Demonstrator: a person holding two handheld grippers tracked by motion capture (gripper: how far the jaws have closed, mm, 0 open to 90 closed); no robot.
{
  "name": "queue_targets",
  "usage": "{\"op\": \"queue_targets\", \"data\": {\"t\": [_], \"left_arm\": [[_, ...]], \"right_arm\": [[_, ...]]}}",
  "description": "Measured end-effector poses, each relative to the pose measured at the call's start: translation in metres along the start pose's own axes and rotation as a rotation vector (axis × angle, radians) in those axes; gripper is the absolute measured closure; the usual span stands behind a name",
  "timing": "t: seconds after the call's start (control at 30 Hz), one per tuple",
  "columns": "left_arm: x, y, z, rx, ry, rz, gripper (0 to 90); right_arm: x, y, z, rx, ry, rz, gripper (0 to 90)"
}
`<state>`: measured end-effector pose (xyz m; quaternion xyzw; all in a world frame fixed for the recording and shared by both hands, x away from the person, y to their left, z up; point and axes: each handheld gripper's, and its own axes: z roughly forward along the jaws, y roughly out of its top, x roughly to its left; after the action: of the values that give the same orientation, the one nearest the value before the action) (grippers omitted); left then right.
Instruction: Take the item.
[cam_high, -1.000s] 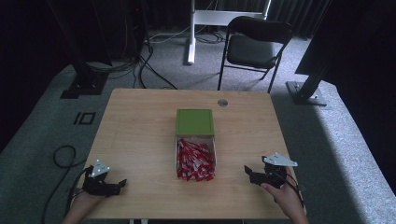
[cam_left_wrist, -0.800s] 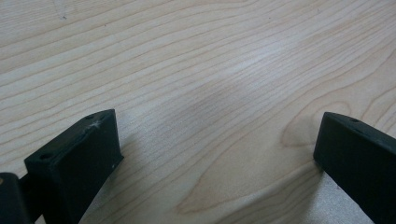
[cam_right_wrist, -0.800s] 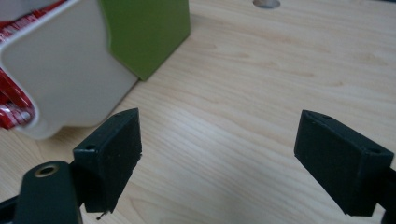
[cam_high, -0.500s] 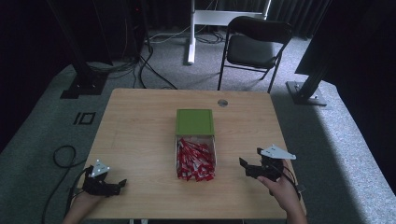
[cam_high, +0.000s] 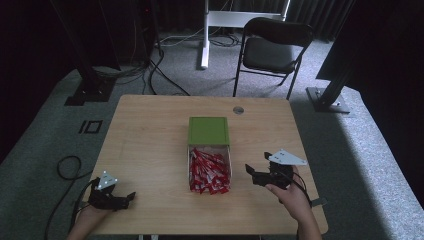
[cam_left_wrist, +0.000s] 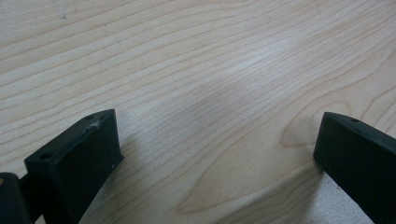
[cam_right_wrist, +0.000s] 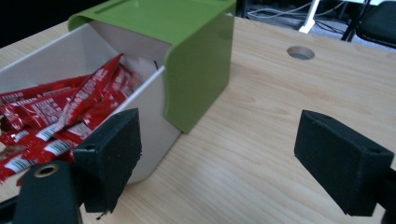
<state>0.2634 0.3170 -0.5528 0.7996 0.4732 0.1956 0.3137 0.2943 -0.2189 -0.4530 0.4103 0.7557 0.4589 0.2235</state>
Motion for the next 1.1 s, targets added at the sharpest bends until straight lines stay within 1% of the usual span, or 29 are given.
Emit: {"op": "queue_targets", "data": {"t": [0.4, 0.8, 1.1], "left_arm": [[0.000, 0.000, 0.000, 0.000, 0.000, 0.000, 1.4], [0.000, 0.000, 0.000, 0.000, 0.000, 0.000, 1.4], [0.000, 0.000, 0.000, -0.001, 0.000, 0.000, 1.4]], "right_arm": [[0.017, 0.016, 0.013, -0.025, 0.049, -0.012, 14.5], [0.036, 0.030, 0.025, -0.044, 0.102, -0.047, 14.5], [0.054, 0.038, 0.036, -0.045, 0.155, -0.071, 14.6]]}}
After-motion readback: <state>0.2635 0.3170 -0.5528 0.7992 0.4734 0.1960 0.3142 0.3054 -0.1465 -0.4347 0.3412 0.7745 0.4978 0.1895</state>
